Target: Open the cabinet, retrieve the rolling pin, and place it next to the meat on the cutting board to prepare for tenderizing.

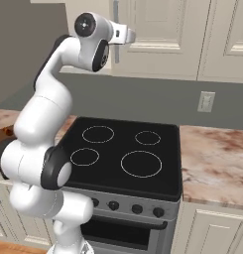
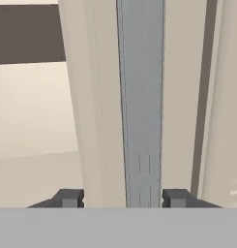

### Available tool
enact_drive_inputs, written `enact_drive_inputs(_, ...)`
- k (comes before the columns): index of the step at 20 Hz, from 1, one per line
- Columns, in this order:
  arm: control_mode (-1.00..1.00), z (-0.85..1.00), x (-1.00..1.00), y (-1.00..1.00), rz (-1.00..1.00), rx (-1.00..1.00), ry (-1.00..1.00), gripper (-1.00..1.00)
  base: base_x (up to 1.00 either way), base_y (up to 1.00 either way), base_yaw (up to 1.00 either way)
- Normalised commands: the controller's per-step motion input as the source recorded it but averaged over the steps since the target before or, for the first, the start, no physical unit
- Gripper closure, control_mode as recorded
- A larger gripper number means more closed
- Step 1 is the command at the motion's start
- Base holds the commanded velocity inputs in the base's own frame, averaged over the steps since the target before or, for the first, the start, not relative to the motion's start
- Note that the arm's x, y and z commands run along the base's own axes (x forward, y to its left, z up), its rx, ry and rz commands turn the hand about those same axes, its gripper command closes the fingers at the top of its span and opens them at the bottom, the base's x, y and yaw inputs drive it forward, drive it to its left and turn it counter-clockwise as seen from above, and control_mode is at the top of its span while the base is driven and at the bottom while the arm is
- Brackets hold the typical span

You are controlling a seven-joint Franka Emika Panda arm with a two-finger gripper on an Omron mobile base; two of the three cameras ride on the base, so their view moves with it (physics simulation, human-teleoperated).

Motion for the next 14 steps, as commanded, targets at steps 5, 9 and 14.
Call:
enact_drive_inputs(5,-1.00,-0.02,0.05,0.04,0.00,-0.01,0.01,1.00,0.00,0.00,0.00)
enact_drive_inputs(9,-1.00,-0.01,-0.30,0.00,-0.01,0.00,0.00,1.00,0.00,0.00,0.00)
enact_drive_inputs(14,-1.00,0.00,-0.64,-0.10,-0.05,0.00,0.00,1.00,0.00,0.00,0.00)
